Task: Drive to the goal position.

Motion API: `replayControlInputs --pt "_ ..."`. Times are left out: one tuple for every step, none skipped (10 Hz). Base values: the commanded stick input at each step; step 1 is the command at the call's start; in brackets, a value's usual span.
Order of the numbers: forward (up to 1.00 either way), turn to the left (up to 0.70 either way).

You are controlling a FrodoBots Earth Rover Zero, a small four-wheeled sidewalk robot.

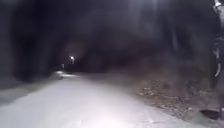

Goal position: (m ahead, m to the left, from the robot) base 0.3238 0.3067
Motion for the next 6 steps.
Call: replayControlInputs --pt "0.00 -0.70" --pt "0.00 -0.70" --pt "0.00 -0.70" --pt "0.00 -0.70" --pt "0.00 -0.70" --pt "0.00 -0.70"
